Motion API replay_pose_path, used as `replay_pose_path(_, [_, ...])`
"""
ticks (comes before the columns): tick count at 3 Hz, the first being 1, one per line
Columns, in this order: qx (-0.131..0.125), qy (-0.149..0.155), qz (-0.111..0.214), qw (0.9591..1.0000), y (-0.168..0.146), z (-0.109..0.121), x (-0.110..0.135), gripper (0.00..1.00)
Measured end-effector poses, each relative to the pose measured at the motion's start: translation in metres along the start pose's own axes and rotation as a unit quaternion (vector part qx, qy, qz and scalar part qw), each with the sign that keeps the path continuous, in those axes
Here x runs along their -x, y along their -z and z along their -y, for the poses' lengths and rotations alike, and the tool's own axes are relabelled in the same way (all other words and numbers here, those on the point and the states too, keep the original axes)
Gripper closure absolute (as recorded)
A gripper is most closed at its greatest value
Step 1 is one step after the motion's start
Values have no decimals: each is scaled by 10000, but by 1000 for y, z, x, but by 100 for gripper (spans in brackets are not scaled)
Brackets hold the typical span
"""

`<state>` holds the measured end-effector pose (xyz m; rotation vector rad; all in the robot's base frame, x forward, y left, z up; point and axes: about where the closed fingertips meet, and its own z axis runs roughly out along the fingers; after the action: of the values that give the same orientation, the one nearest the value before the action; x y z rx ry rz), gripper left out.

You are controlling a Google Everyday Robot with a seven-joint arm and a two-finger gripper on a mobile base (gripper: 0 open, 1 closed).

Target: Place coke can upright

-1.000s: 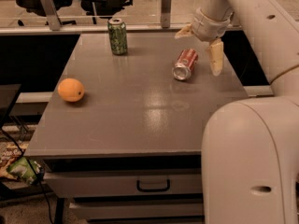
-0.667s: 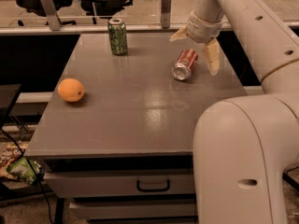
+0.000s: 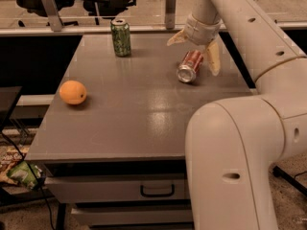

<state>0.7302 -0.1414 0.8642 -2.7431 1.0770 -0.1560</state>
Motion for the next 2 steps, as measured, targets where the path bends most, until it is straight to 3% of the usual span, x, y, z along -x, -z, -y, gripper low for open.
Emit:
replay_pose_path(1, [21, 320, 19, 9995, -6, 8, 0, 16])
replay_pose_path(2, [249, 657, -101, 9975, -12, 11, -2, 47])
